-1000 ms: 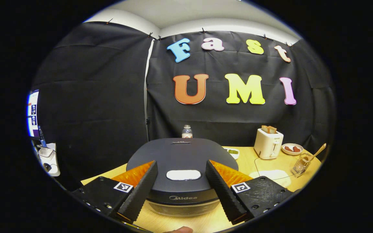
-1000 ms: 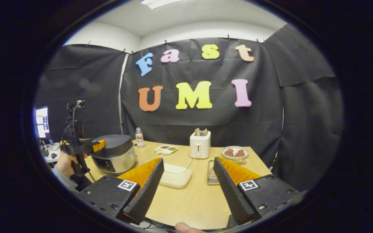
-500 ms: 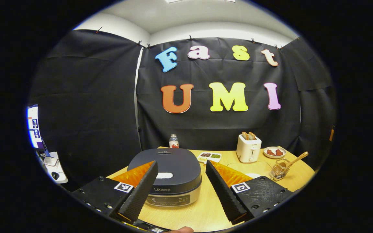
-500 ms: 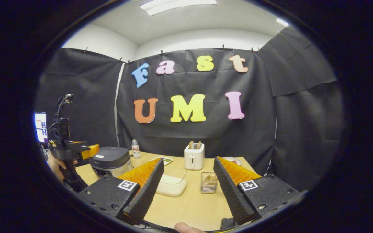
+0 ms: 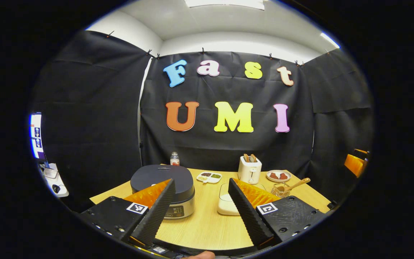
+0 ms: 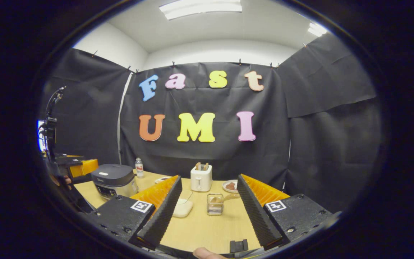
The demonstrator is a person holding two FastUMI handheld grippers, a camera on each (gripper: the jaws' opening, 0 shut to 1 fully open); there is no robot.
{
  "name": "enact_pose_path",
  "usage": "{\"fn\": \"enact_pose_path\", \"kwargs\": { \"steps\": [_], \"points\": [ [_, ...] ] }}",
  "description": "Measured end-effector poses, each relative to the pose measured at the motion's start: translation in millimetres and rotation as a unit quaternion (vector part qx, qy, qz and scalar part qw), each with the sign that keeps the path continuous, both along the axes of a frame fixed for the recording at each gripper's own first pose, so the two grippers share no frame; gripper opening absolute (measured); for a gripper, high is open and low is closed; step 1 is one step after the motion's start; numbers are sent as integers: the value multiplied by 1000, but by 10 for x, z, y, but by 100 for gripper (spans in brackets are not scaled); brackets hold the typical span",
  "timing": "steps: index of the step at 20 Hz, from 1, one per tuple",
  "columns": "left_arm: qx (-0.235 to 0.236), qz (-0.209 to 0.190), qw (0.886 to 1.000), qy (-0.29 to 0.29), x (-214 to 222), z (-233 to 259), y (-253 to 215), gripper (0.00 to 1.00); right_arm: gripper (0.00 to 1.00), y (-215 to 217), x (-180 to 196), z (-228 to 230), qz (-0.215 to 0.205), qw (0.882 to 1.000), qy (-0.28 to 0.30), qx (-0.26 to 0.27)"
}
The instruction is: Close the left gripper, press the button to open the rice cooker; take a wooden spoon from the chopstick holder with the right hand, scoop a spoonful of rice and pour it into the rice cooker, then put the wooden spoon back into the chopstick holder.
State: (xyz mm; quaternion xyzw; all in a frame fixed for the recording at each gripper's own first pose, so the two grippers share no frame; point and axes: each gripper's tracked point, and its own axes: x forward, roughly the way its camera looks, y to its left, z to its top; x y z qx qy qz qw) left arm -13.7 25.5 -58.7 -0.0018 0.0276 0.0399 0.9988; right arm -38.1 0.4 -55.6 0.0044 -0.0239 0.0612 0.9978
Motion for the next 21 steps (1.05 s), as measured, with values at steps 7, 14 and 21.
{"fn": "enact_pose_path", "kwargs": {
  "steps": [7, 14, 21],
  "points": [
    [9, -13, 1000, -16, -260, -7, -146, 95, 99, -42, -61, -230, -11, 1000, 24, -10],
    [24, -32, 999, -19, -428, -33, -296, 95, 99, 155, -93, -328, 10, 999, 33, -17],
    [24, -39, 999, -15, -489, -98, -361, 95, 99, 215, -111, -340, 16, 999, 34, -21]
  ]
}}
